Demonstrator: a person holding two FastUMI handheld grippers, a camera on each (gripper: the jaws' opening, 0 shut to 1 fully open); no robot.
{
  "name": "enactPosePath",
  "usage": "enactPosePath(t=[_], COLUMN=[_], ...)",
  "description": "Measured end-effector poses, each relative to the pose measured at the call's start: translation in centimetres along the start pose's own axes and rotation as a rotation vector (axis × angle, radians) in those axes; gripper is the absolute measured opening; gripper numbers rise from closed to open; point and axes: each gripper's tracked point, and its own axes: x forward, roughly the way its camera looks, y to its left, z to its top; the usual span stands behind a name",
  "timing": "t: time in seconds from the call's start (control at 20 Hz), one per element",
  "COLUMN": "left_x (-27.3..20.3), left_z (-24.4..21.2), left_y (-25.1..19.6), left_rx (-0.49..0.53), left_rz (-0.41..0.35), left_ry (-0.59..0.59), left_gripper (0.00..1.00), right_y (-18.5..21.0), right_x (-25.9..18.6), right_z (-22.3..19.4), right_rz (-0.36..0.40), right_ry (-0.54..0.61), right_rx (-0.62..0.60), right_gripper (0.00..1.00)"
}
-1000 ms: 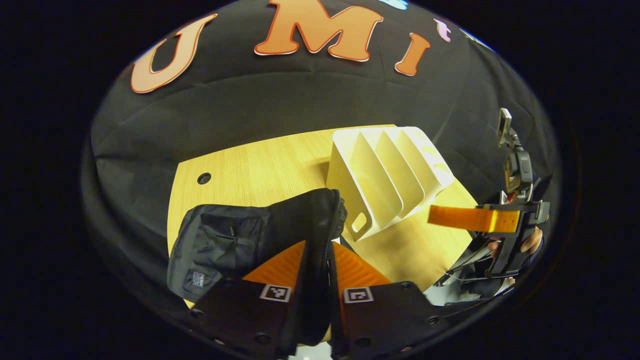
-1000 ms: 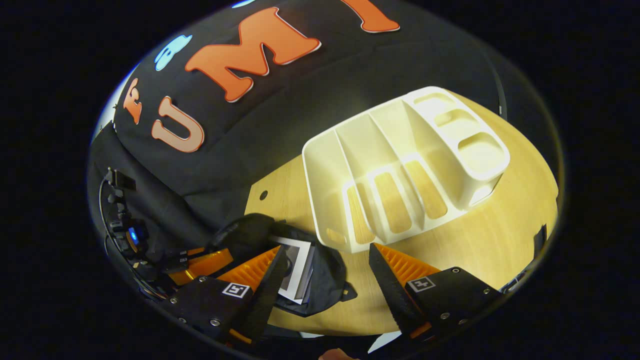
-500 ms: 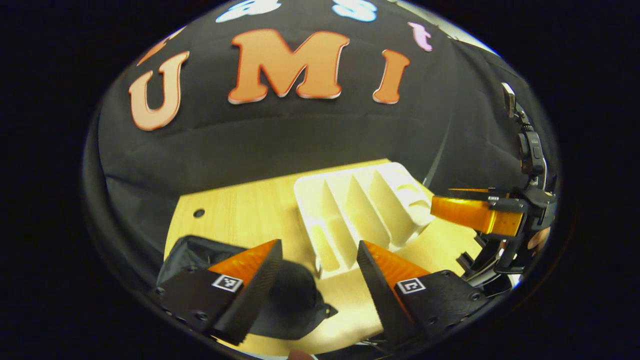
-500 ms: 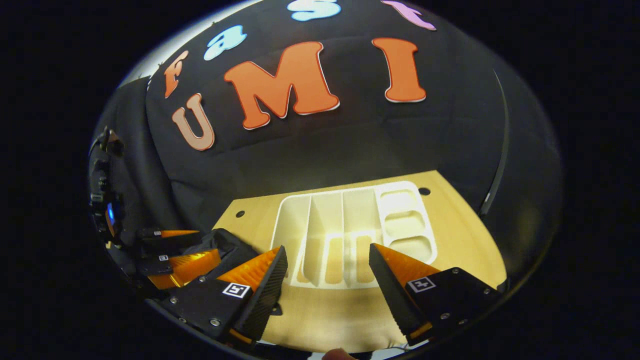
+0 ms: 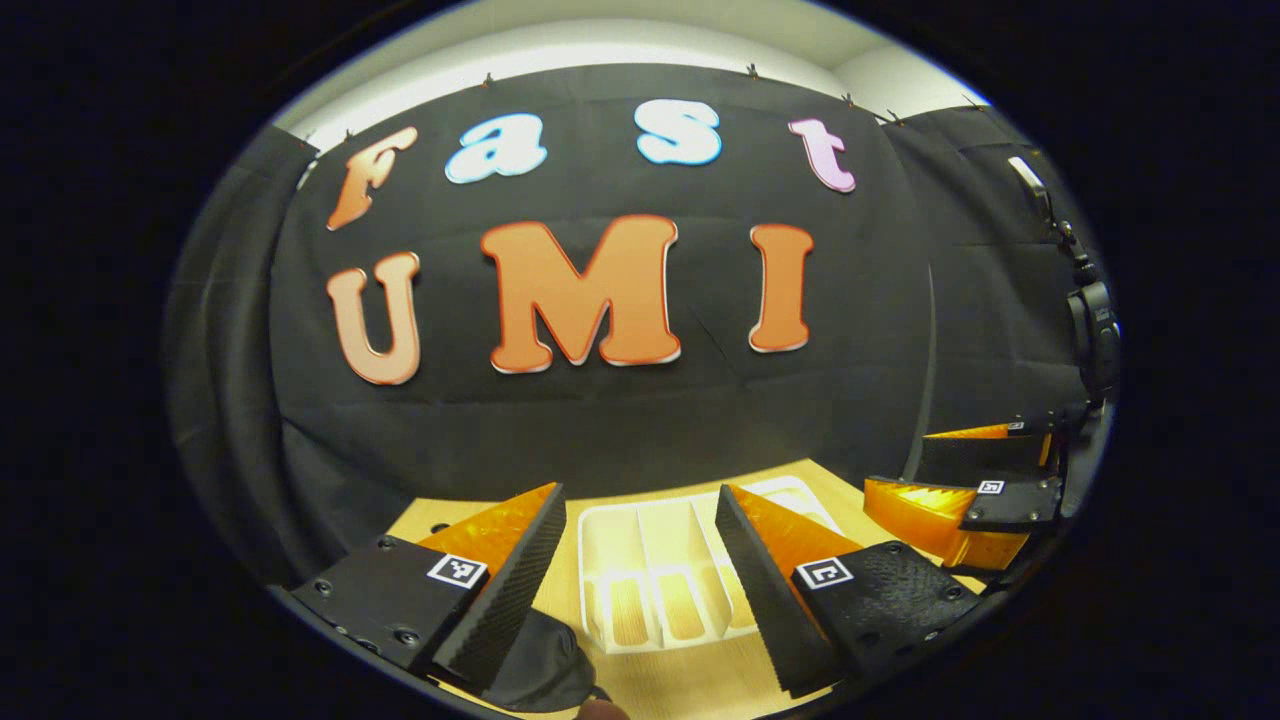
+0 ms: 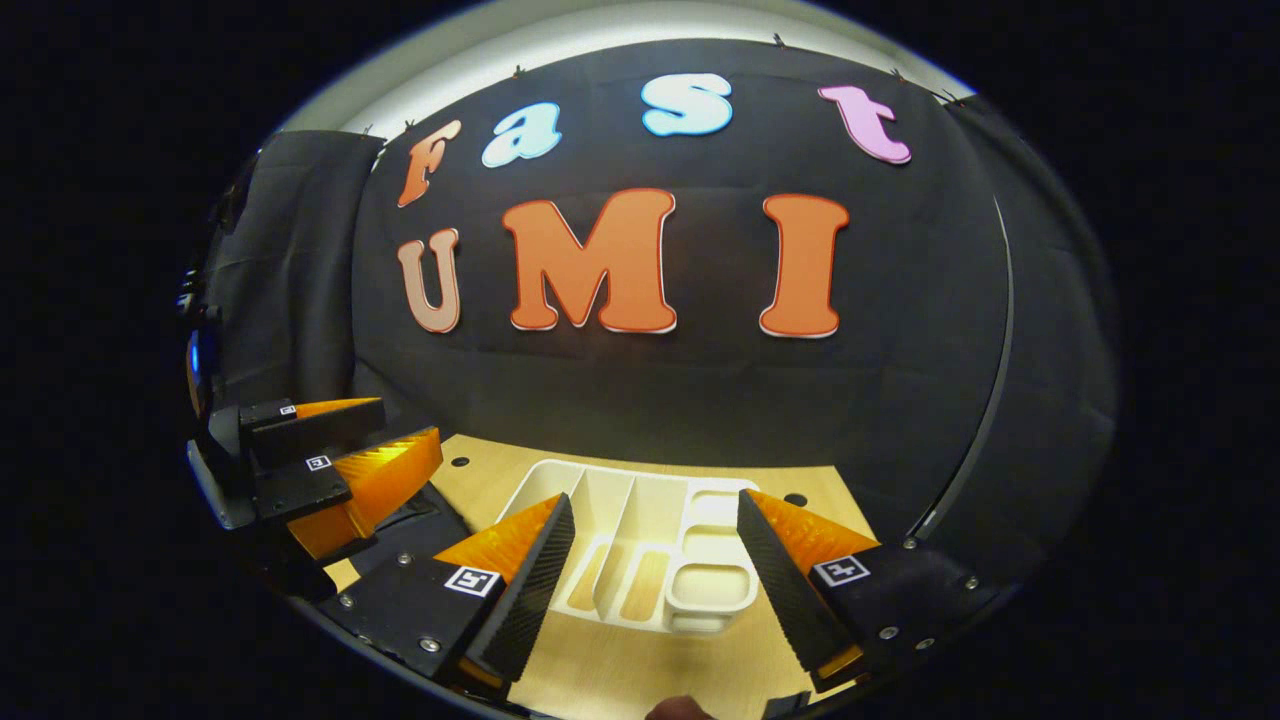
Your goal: Open the schoolbag, grab two books from the bookshelf and put them into the schoolbag.
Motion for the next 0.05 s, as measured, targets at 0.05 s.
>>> enactPosePath(t=[0.05], left_x=[-0.49], left_z=[0.53], left_y=[-0.55], left_rx=[-0.031], left_rz=[0.011], left_ry=[-0.025], left_gripper=[0.96], right_y=[-0.55], right_x=[-0.39], right_z=[0.41], right_rz=[-0.004], right_ry=[-0.031], right_rx=[-0.025], right_gripper=[0.98])
